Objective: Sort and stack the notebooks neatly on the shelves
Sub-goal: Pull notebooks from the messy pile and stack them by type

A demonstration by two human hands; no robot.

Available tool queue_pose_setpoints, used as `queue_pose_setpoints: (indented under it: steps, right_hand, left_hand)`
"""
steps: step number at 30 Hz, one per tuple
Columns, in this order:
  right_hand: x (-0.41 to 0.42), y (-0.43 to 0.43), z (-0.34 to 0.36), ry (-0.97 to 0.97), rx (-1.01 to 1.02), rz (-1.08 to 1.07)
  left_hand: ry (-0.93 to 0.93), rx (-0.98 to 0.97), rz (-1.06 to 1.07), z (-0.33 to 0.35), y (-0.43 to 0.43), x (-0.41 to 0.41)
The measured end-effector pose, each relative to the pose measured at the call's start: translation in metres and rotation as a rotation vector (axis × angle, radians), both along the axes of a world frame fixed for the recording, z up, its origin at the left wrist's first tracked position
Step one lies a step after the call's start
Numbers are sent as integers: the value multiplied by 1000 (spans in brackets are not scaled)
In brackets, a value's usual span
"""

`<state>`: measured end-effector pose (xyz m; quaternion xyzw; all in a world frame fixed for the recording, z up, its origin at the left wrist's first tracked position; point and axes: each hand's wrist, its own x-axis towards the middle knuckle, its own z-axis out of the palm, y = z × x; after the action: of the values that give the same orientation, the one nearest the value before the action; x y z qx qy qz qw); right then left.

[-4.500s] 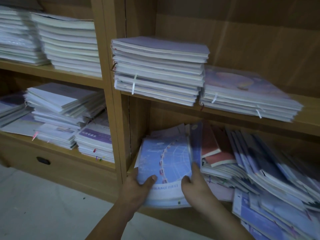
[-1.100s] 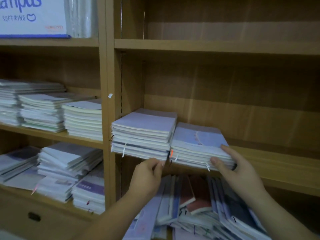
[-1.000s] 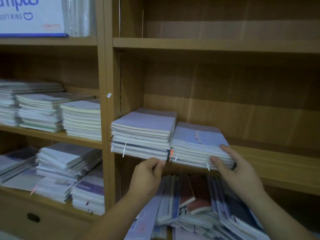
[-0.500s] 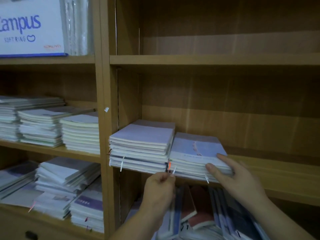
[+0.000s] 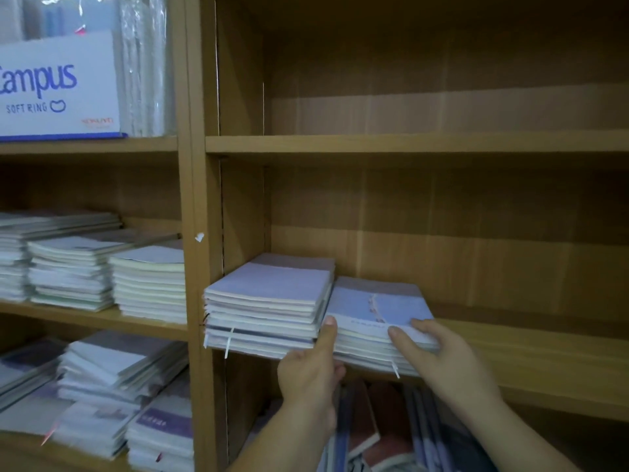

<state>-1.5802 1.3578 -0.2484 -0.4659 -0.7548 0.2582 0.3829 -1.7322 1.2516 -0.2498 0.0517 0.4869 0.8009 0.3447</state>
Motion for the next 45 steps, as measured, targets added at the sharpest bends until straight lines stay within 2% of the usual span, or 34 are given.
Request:
queue_pose_setpoints:
  steps: [3,7,9,12,15,18,21,23,27,32,36,40,43,45]
  right_hand:
    - [-3,-1,3,23,-20,-40]
    - [8,-14,5,15,-17,-70]
    - [19,-20,4,31,-23,-79]
    - [35,-29,-5,115,-19,28]
    - [45,-35,-12,157,-36,66]
    - [50,-35,-13,143,-137,38]
    - [55,-34,-6,279,-242,88]
    - [57,-36,-3,350,-315,118]
    - [61,-37,0,429,-499,176]
    - [65,-41,2,345,-386,150]
    - [70,-50,4,489,-562,228]
    - [70,-70,-10,624,-461,144]
    - [66,-91,-18,690,-300,56]
    - [62,-106,0,719,-171,33]
  left_hand:
    - [1,-3,55,4,1,6]
    - [58,-21,6,6,-13,10]
    - [109,-77,-99,8,-23,7]
    - [194,-196,-399,5,-34,-7]
    - [194,-269,-590,7,-32,-9]
    - [266,-179,-528,9,-26,6]
    - [554,-136,-476,4,-27,16]
    - [649,-148,-456,3,-32,17]
    - [555,-103,-456,6,-37,21]
    - [558,-87,-431,-1,-44,21]
    - [570,-92,-461,4,-48,23]
    - [673,-66,-405,2,-57,29]
    - [721,-1,-381,6,-68,23]
    - [762,46,-359,20,-74,15]
